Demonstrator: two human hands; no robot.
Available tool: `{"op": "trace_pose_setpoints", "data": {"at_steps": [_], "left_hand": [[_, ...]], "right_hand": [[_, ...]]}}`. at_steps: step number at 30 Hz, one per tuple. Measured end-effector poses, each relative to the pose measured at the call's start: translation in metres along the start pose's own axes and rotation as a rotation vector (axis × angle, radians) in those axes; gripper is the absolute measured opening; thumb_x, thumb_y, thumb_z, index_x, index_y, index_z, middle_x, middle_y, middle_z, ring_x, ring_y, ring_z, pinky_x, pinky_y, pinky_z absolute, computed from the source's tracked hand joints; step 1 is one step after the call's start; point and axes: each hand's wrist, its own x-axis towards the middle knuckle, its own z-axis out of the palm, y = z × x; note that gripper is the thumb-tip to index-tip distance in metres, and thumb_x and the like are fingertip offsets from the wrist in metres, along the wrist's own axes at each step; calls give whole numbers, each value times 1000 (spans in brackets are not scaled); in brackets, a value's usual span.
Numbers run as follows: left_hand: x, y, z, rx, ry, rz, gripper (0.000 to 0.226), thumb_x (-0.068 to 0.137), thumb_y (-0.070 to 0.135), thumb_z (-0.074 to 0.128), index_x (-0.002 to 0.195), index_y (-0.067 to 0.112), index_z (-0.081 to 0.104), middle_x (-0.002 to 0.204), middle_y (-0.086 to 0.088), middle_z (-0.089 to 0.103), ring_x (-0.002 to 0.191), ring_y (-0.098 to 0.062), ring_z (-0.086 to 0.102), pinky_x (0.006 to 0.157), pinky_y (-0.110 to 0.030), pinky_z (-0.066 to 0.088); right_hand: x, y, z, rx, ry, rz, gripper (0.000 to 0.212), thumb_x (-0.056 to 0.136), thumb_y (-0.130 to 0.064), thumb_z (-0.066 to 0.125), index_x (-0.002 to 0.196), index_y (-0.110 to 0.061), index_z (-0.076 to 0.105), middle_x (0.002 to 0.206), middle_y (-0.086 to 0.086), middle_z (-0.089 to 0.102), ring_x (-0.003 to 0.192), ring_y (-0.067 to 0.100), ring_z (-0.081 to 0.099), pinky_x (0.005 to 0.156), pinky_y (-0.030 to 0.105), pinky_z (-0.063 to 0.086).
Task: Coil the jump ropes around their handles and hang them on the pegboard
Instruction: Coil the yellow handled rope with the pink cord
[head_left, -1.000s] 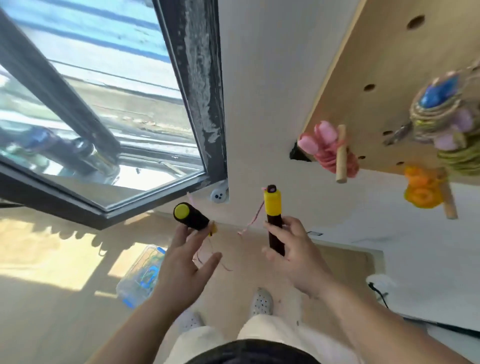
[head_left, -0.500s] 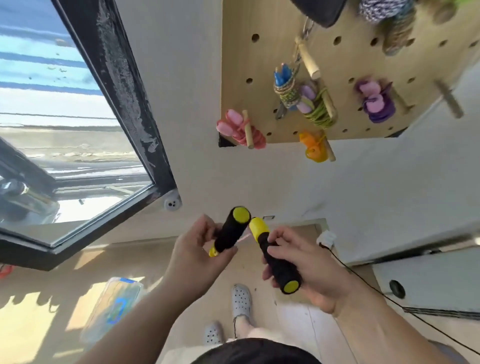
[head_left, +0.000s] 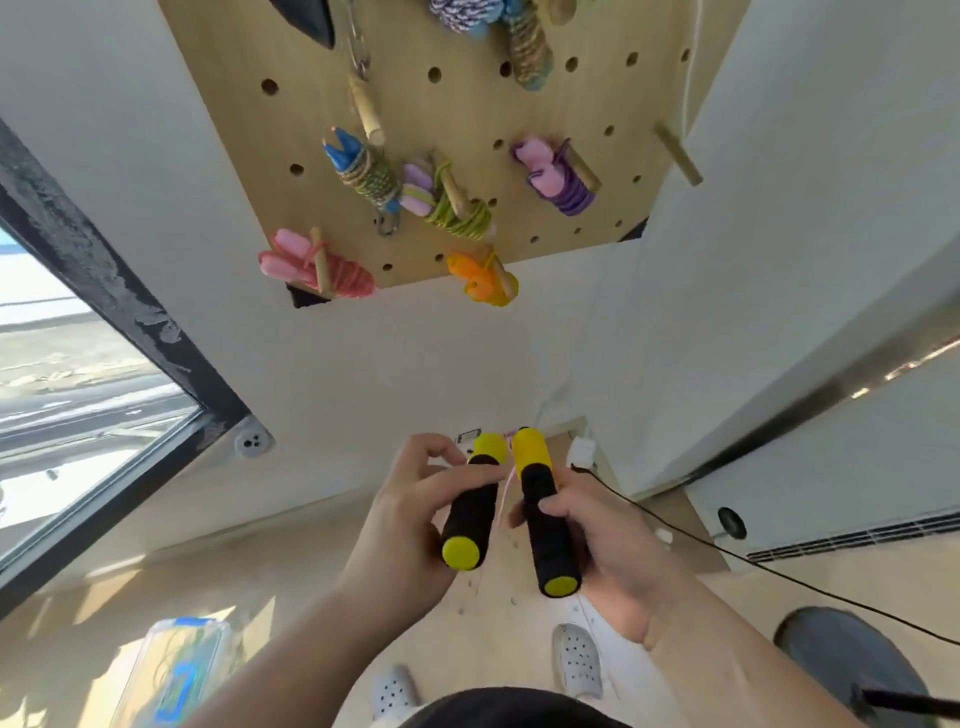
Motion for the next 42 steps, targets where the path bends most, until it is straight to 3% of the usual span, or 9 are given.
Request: {"op": "trace_pose_setpoints", "data": {"at_steps": [9,13,16,20,25,30,35,39,42], "left_hand": [[44,85,131,-334,-134,-241,68,76,-10,38,122,25,73,124,6,54,125,-22,56,106,-25,45],[74,125,179,-581,76,-581,22,87,23,53,105,25,66,104,4,70,103,-16,65,90,-29,53],[89,146,206,-570,98,-701,27,96,23,66,120,31,58,108,9,73,102,-9,70,77,-22,56],[100,160,228,-440,39,-760,34,90,24,74,118,33,57,102,7,73,92,-8,72,73,-22,57],[107,162,242,-354,37,-900,34,86,24,78,113,30,58,96,0,72,81,-8,71,69,-24,57],[110,156,240,-274,37,-807,9,92,18,68,96,21,61,74,4,65,70,-12,62,72,-37,52],[114,149,223,112,-31,-749,40,80,7,66,103,36,52,84,-2,62,63,-12,54,61,-32,45],[112,159,216,137,-144,-644,47,75,4,66,108,34,50,85,0,58,51,-9,51,44,-26,43],[114,164,214,167,-186,-557,47,72,2,68,105,31,51,78,7,57,54,-7,52,44,-23,43]], "right_hand": [[-8,-40,-127,25,-48,-103,24,100,-33,57,120,-25,66,104,3,77,95,18,73,85,38,54],[-11,-50,-171,-245,0,-283,24,97,-56,56,120,-49,55,108,-13,72,103,8,70,93,41,56],[-21,-59,-187,-446,-82,-411,20,102,-51,46,116,-66,47,114,-28,62,107,-8,60,87,15,48],[-34,-76,-207,-821,-141,-533,20,104,-30,45,108,-50,47,92,-28,57,81,-17,53,62,4,39],[-41,-84,-217,-883,-268,-506,24,101,-16,50,113,-35,44,84,-20,58,75,-16,54,62,9,45],[-25,-87,-241,-1026,-352,-400,36,87,-54,64,120,-48,51,100,-35,59,91,-9,61,77,17,51],[-5,-97,-271,-831,48,-582,34,81,-45,78,110,-39,61,108,-23,62,100,-10,55,85,18,47],[5,-111,-271,-979,-201,-549,97,81,-38,73,158,-43,14,155,-28,28,142,-10,24,116,26,30],[6,-114,-261,-963,-400,-547,76,90,-19,67,153,-40,30,134,-27,49,121,-22,39,105,13,36]]}}
